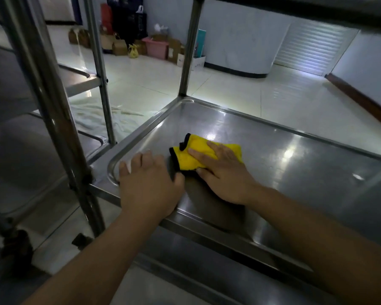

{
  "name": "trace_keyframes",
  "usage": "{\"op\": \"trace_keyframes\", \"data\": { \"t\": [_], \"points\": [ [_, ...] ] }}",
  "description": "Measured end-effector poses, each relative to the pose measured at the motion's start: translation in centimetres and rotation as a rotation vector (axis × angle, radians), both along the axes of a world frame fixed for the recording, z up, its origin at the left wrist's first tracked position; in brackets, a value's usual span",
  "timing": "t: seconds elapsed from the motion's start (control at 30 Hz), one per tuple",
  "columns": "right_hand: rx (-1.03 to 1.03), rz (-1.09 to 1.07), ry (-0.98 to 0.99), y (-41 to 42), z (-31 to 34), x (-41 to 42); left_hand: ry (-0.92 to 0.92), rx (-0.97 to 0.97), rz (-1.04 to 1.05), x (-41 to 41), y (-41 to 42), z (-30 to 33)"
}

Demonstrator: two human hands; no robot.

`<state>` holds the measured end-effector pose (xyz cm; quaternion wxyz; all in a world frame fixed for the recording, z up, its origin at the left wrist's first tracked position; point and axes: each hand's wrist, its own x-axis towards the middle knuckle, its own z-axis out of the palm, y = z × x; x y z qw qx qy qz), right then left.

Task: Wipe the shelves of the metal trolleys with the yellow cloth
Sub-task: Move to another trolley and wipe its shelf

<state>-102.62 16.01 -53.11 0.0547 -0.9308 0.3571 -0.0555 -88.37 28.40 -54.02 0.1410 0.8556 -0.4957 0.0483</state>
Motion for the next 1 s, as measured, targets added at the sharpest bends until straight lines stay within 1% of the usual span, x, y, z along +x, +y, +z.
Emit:
{"op": "trace_keyframes", "data": {
  "t": [0.17, 0.27, 0.33, 0.4, 0.53, 0.63, 0.73, 0.8, 0.83, 0.93, 1.0],
  "points": [
    [0.028, -0.029, -0.063, -3.3, 0.1, 9.9, -0.018, 0.0, 0.006, 0.2, 0.0, -0.1],
    [0.05, -0.067, -0.083, -5.7, 0.3, 12.7, -0.049, 0.019, -0.027, 0.4, 0.0, 0.1],
    [0.046, -0.094, -0.097, -7.8, 0.4, 11.7, -0.047, 0.039, -0.048, 0.6, 0.1, 0.2],
    [0.018, -0.175, -0.105, -10.2, 0.5, 9.0, -0.022, 0.033, -0.056, 0.6, 0.1, 0.4],
    [-0.049, -0.442, -0.089, -13.9, 0.7, 1.1, 0.004, 0.026, -0.047, 0.6, 0.0, 0.4],
    [0.019, -0.677, -0.123, -14.5, 0.9, -3.9, 0.006, 0.025, -0.04, 0.3, -0.1, 0.3],
    [0.052, -0.785, -0.125, -13.2, 1.4, -4.1, -0.001, 0.032, -0.033, -0.1, -0.3, 0.2],
    [0.074, -0.75, -0.121, -11.5, 1.8, -2.1, 0.002, 0.041, -0.036, 0.0, -0.6, 0.2],
    [0.081, -0.684, -0.113, -10.4, 1.8, -1.0, 0.005, 0.049, -0.046, 0.1, -0.7, 0.2],
    [0.057, -0.384, -0.089, -6.8, 0.8, 1.5, 0.021, 0.082, -0.093, 0.7, -0.8, 0.5],
    [0.044, -0.24, -0.055, -4.3, 0.4, 1.4, 0.043, 0.086, -0.159, 0.8, -0.6, 0.8]
  ]
}}
